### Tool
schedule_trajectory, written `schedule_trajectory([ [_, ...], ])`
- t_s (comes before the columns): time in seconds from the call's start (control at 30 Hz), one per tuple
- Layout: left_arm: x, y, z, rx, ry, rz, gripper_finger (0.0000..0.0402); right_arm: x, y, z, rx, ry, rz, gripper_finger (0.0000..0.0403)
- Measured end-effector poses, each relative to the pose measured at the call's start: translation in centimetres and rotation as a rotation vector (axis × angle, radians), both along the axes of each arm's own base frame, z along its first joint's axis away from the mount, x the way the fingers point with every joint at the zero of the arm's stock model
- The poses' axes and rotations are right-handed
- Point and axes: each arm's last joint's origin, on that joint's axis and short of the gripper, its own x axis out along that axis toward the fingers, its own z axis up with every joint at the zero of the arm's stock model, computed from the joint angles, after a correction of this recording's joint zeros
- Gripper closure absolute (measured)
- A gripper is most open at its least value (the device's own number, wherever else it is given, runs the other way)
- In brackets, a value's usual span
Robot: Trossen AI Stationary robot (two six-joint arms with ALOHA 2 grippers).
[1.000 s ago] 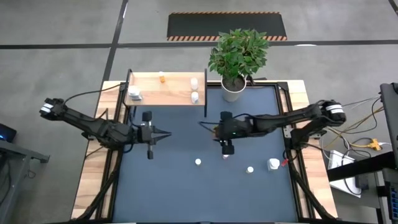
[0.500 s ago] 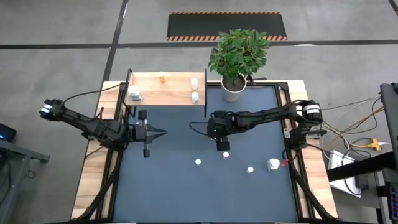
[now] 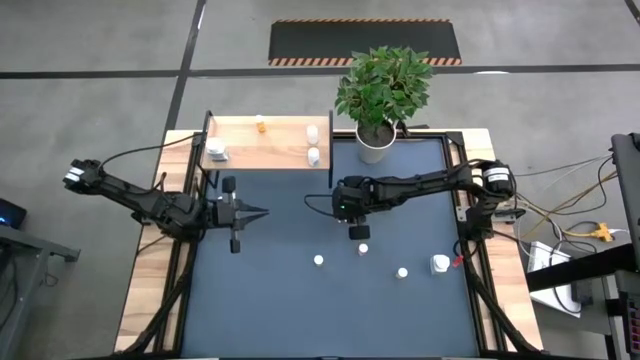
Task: Pick and place medicine bottles onto shelf by color
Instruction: Put the left orange pill bottle on the shelf
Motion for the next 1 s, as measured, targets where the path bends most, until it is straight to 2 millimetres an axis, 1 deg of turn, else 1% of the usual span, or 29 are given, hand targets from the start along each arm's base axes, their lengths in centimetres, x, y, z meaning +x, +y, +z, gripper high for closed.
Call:
schedule_trajectory([
  [0.13,0.0,0.0,0.0,0.02,0.002,-0.002,0.0393,0.0,0.0,0.0,-0.007,0.004,0.019,0.0366],
  [0.23,0.0,0.0,0.0,0.021,0.003,-0.002,0.0393,0.0,0.0,0.0,-0.008,0.004,0.023,0.0389],
  [0.33,0.0,0.0,0.0,0.025,0.002,-0.003,0.0393,0.0,0.0,0.1,-0.006,0.012,0.029,0.0393],
  [0.4,-0.1,0.0,0.0,0.036,0.003,-0.004,0.0393,0.1,0.1,0.7,0.023,0.023,0.042,0.0394],
  [0.5,-0.1,0.0,0.1,0.039,-0.004,-0.004,0.0393,0.6,0.6,2.2,0.111,0.013,0.075,0.0394],
  [0.6,-0.1,0.0,0.3,0.035,-0.017,-0.002,0.0393,1.0,1.6,3.9,0.195,0.004,0.13,0.0394],
  [0.67,0.0,0.0,0.4,0.041,-0.034,0.004,0.0393,1.5,2.4,5.3,0.222,-0.024,0.166,0.0394],
  [0.87,0.1,0.0,0.6,0.063,-0.074,0.012,0.0393,2.7,4.9,9.7,0.21,-0.134,0.265,0.0394],
  [1.0,0.1,0.0,0.6,0.063,-0.074,0.012,0.0393,3.3,5.2,12.4,0.196,-0.224,0.292,0.0394],
])
